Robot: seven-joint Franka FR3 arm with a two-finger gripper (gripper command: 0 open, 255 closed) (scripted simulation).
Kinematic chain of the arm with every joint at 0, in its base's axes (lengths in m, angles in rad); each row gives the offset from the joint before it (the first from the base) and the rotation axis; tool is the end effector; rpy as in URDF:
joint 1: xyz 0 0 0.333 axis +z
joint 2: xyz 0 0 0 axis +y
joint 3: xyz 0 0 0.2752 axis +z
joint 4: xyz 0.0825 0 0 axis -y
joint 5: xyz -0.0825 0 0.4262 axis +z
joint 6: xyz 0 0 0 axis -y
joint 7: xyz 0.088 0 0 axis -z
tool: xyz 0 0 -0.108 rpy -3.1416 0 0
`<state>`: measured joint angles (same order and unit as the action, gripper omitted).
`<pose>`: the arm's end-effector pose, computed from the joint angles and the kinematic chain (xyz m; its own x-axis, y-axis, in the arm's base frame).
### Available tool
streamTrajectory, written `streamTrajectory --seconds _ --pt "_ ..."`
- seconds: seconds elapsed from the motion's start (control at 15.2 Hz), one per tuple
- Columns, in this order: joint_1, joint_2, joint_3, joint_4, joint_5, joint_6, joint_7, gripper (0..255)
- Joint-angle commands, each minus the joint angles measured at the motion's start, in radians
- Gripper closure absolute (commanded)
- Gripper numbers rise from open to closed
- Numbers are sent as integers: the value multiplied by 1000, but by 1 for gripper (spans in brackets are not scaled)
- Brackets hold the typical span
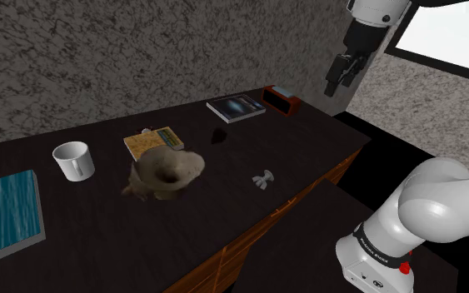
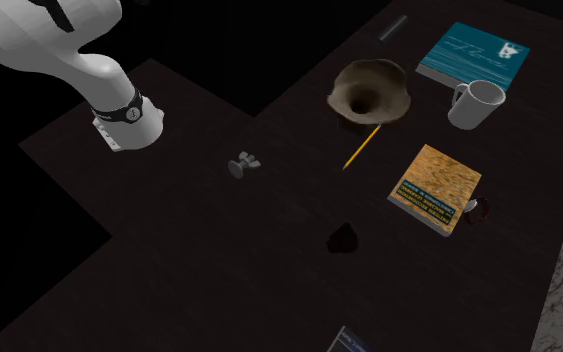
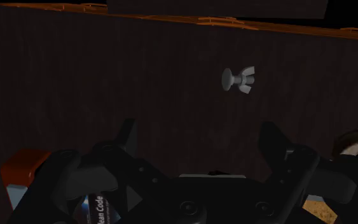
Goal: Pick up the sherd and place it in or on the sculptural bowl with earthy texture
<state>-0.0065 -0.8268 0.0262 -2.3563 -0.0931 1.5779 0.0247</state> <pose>0.3690 -0.0011 0.5770 0.9986 -0.0117 0.0509 -0.0173 -0.9937 0.1108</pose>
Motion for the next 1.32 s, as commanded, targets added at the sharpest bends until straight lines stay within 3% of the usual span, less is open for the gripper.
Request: streamTrajectory --seconds 0.0,0.66,1.25 --pt "0 0 0 0 0 0 0 0" --pt "-18 225 27 -113 77 379 163 0" --pt "-30 532 49 -82 133 701 283 0"
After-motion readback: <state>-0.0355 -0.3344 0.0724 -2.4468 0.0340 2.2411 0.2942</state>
